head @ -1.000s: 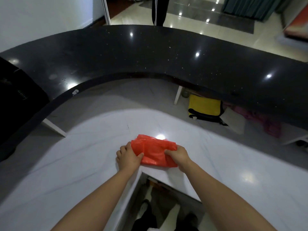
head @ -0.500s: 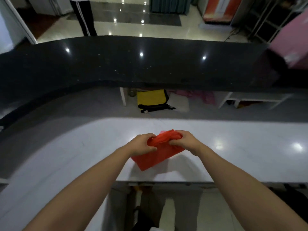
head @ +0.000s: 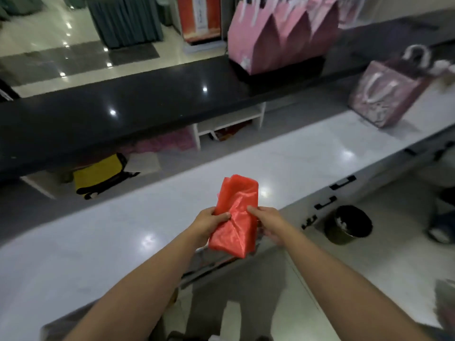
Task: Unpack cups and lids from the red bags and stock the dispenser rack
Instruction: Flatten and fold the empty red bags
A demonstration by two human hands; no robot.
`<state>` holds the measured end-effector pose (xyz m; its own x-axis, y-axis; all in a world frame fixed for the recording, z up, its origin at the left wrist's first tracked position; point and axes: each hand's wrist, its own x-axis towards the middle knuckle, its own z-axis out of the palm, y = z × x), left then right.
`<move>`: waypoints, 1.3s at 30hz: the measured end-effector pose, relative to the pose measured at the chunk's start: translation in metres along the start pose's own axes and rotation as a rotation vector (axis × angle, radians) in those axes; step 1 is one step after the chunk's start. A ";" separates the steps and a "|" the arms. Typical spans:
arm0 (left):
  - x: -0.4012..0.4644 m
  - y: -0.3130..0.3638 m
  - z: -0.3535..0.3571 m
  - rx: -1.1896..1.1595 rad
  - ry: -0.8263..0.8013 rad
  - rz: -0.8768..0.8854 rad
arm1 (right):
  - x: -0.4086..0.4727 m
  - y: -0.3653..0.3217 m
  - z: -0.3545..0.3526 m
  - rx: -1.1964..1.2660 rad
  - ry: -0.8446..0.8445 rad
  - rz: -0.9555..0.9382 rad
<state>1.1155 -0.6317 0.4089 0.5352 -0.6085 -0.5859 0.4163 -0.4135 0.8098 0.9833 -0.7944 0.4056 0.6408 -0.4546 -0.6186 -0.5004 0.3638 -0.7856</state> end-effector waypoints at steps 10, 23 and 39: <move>0.037 0.024 0.209 0.164 -0.068 -0.031 | -0.015 0.036 -0.190 0.110 0.205 0.028; 0.188 0.055 0.416 0.415 -0.360 -0.166 | 0.016 0.047 -0.389 0.318 0.536 0.164; 0.328 0.028 0.628 0.493 -0.282 -0.234 | 0.109 0.084 -0.607 0.347 0.673 0.234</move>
<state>0.8410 -1.2682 0.2600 0.2278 -0.5915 -0.7735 0.0738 -0.7816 0.6194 0.6574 -1.3070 0.2687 -0.0044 -0.6885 -0.7253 -0.2974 0.6934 -0.6564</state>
